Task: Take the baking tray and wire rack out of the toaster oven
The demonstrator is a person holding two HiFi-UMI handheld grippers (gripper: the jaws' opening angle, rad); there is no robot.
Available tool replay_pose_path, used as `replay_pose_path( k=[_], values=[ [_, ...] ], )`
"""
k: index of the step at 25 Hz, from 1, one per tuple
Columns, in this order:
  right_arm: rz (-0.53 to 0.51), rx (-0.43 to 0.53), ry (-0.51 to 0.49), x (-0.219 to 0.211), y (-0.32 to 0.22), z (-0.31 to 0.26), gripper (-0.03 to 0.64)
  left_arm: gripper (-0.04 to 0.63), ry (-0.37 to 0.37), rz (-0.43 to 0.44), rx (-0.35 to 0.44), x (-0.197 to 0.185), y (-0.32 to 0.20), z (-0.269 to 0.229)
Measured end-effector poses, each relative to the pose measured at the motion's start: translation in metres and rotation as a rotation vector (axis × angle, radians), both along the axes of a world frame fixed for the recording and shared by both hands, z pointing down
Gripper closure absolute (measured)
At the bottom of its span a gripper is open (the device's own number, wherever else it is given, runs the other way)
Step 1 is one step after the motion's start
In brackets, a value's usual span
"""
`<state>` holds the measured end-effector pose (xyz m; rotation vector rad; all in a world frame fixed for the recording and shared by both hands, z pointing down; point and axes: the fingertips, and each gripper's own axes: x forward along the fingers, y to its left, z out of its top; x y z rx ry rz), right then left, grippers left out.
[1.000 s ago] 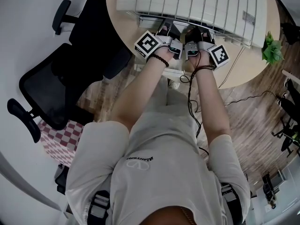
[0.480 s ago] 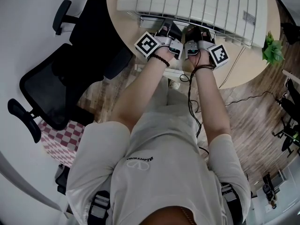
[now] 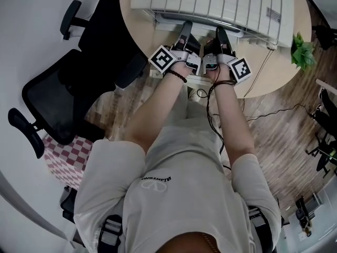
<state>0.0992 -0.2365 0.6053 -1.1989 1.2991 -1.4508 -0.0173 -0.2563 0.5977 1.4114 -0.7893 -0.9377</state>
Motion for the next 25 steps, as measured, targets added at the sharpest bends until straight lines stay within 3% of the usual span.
replay_pose_path(
  k=[25],
  values=[
    [-0.054,0.000,-0.001,-0.013,0.120,-0.025,0.592,0.592,-0.013,-0.011,0.038,-0.014,0.122,-0.026]
  ],
)
